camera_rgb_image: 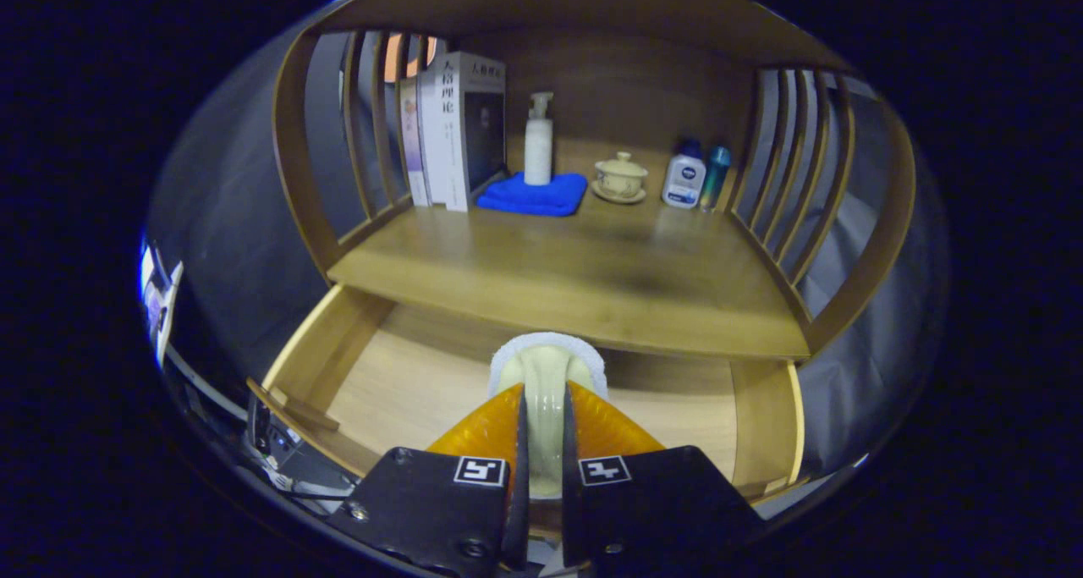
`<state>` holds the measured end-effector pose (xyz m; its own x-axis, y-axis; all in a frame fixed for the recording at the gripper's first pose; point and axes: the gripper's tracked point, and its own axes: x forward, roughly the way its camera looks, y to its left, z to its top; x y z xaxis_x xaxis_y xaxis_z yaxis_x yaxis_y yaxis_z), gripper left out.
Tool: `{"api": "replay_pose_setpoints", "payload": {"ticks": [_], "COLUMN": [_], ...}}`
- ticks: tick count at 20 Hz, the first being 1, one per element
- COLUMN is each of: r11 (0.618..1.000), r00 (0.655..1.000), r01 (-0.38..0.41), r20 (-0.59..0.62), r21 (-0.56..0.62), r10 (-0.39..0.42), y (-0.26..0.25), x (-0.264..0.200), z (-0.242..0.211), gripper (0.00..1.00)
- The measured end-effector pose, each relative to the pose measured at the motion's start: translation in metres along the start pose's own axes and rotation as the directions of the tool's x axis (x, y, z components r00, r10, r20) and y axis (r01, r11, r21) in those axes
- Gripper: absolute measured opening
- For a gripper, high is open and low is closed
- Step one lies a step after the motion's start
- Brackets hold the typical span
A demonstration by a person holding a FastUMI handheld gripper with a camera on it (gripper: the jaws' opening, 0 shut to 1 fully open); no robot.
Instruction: Pull open the drawer, take out the items inside it, and place them on the countertop above the cabinet.
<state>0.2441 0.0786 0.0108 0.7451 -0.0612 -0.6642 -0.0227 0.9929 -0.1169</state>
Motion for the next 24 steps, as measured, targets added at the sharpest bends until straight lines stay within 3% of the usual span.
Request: {"api": "replay_pose_setpoints", "payload": {"ticks": [4,13,24], "r11": [0.999,0.981,0.97], "r00": [0.999,0.996,0.987], "r01": [0.018,0.049,0.019], "r20": [0.04,0.061,0.148], "r21": [0.042,0.188,0.243], "r10": [-0.019,-0.061,-0.056], "y": [-0.012,-0.034,-0.04], "x": [0.002,0.065,0.114], "z": [0.035,0.101,0.117], "gripper": [0.18,0.19,0.19]}}
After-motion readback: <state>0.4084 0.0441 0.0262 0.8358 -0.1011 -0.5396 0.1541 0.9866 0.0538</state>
